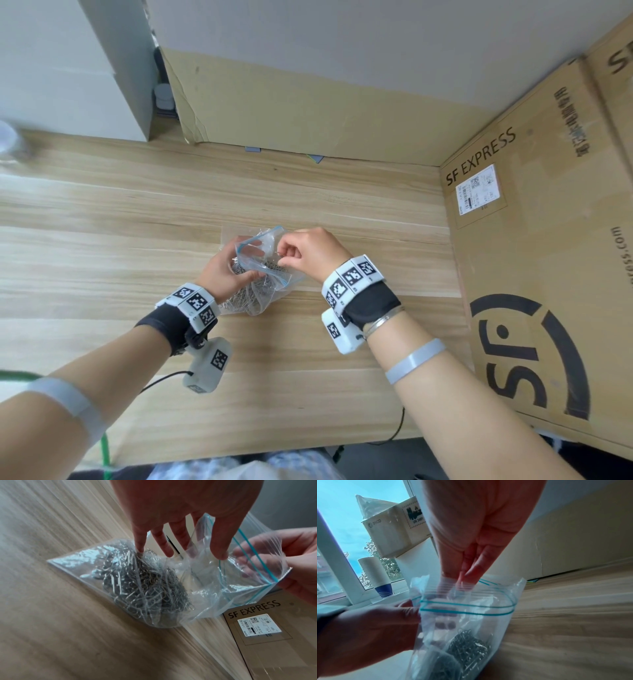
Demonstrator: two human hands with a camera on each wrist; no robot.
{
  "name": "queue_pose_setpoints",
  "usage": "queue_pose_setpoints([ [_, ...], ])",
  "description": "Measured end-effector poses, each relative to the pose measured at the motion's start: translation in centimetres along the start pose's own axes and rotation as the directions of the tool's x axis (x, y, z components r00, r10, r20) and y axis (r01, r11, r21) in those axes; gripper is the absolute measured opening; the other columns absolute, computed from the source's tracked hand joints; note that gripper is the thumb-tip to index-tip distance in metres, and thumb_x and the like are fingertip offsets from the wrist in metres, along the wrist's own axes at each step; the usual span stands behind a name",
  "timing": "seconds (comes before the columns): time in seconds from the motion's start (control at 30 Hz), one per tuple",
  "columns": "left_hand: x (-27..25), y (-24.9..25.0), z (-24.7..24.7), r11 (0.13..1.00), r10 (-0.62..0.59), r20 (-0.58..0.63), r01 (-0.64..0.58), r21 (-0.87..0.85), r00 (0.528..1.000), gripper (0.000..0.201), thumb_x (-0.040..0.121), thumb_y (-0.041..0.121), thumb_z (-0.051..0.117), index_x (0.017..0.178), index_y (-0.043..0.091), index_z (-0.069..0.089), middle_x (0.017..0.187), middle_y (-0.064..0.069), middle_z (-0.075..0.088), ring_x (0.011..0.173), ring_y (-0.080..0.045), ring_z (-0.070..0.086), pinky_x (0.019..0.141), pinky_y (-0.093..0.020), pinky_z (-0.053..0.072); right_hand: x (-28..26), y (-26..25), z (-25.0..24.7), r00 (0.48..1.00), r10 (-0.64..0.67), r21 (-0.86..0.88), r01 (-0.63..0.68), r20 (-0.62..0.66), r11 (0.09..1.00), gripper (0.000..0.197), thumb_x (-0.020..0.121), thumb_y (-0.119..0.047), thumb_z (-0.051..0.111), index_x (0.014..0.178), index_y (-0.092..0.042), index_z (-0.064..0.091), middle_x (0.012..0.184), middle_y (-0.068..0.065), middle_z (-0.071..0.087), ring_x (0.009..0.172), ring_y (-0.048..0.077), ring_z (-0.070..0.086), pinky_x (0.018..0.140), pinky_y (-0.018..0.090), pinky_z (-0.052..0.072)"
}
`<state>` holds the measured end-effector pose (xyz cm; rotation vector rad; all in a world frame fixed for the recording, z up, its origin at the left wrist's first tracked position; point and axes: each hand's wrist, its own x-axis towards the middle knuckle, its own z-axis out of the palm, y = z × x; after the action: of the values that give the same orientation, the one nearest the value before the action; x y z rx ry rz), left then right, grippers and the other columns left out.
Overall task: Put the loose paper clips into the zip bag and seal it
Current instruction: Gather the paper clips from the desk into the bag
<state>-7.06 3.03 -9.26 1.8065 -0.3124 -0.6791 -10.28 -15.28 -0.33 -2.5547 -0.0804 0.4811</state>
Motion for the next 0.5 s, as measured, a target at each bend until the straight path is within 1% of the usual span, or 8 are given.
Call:
queue_pose_setpoints([
  [0.1,-0.1,0.1,-0.1,1.0,0.001,-0.012,-0.001,-0.017,1.0,0.052,0.069,0.01,0.074,0.102,0.041,0.049,0.092,0.023,0.065,0.101,-0.013,0.059,0.099,-0.042,0.042,0.0,0.3,0.0,0.997,0.068,0.104,-0.064,-0.031,0.992,0.021,0.073,-0.02,0.074,0.093,-0.014,0.07,0.089,0.002,0.072,0.079,0.012,0.064,0.083,0.026,0.05],
  [0.2,-0.2,0.2,-0.1,1.0,-0.007,-0.021,0.006,-0.024,1.0,0.051,0.069,0.008,0.073,0.101,0.041,0.049,0.093,0.024,0.064,0.097,0.001,0.057,0.099,-0.038,0.042,-0.8,1.5,-0.5,0.965,0.111,0.153,-0.075,-0.239,0.985,0.013,0.073,-0.023,0.073,0.083,-0.015,0.072,0.08,0.001,0.073,0.07,0.012,0.063,0.078,0.03,0.053],
  [0.27,-0.3,0.3,-0.1,1.0,-0.014,-0.021,0.014,-0.027,1.0,0.052,0.07,0.008,0.073,0.101,0.042,0.049,0.093,0.03,0.062,0.098,0.001,0.056,0.098,-0.037,0.042,-1.0,2.7,-0.7,0.919,0.179,0.169,-0.126,-0.351,0.978,0.016,0.072,-0.025,0.074,0.082,-0.014,0.068,0.075,0.0,0.067,0.065,0.012,0.056,0.072,0.033,0.052],
  [0.3,-0.3,0.3,-0.1,1.0,-0.018,-0.018,0.018,-0.024,1.0,0.052,0.07,0.008,0.073,0.101,0.041,0.049,0.093,0.033,0.062,0.099,-0.002,0.056,0.098,-0.037,0.042,-1.0,3.2,-0.7,0.909,0.239,0.169,-0.191,-0.343,0.967,0.022,0.073,-0.031,0.073,0.086,-0.016,0.064,0.077,-0.002,0.063,0.066,0.012,0.053,0.072,0.032,0.051],
  [0.33,-0.3,0.4,-0.1,1.0,-0.02,-0.015,0.02,-0.021,1.0,0.051,0.07,0.008,0.073,0.101,0.041,0.049,0.093,0.034,0.061,0.1,-0.004,0.056,0.098,-0.037,0.042,-0.9,3.7,-0.6,0.907,0.311,0.156,-0.277,-0.283,0.948,0.03,0.074,-0.039,0.069,0.093,-0.018,0.06,0.081,-0.003,0.06,0.071,0.012,0.054,0.072,0.03,0.049],
  [0.4,-0.3,0.4,-0.1,0.999,-0.027,-0.013,0.027,-0.023,1.0,0.051,0.07,0.008,0.073,0.1,0.042,0.049,0.094,0.03,0.063,0.098,0.0,0.057,0.099,-0.039,0.042,-0.9,4.1,0.0,0.893,0.445,0.075,-0.44,-0.071,0.895,0.044,0.078,-0.056,0.056,0.104,-0.02,0.055,0.092,-0.002,0.061,0.083,0.016,0.057,0.078,0.03,0.047],
  [0.43,-0.3,0.5,-0.2,0.999,-0.03,-0.012,0.03,-0.025,0.999,0.051,0.07,0.009,0.073,0.1,0.042,0.05,0.094,0.031,0.062,0.097,0.003,0.057,0.1,-0.04,0.041,-0.9,4.0,0.5,0.877,0.481,0.021,-0.481,0.025,0.876,0.045,0.081,-0.057,0.05,0.104,-0.02,0.056,0.096,0.0,0.062,0.087,0.019,0.058,0.08,0.031,0.047],
  [0.5,-0.3,0.6,-0.2,0.999,-0.022,-0.008,0.022,-0.027,1.0,0.052,0.069,0.011,0.075,0.1,0.045,0.051,0.097,0.034,0.061,0.103,-0.003,0.057,0.101,-0.042,0.04,-0.9,3.7,1.0,0.874,0.475,-0.017,-0.476,0.1,0.879,0.032,0.088,-0.043,0.046,0.092,-0.015,0.062,0.097,0.006,0.066,0.089,0.026,0.06,0.077,0.031,0.045],
])
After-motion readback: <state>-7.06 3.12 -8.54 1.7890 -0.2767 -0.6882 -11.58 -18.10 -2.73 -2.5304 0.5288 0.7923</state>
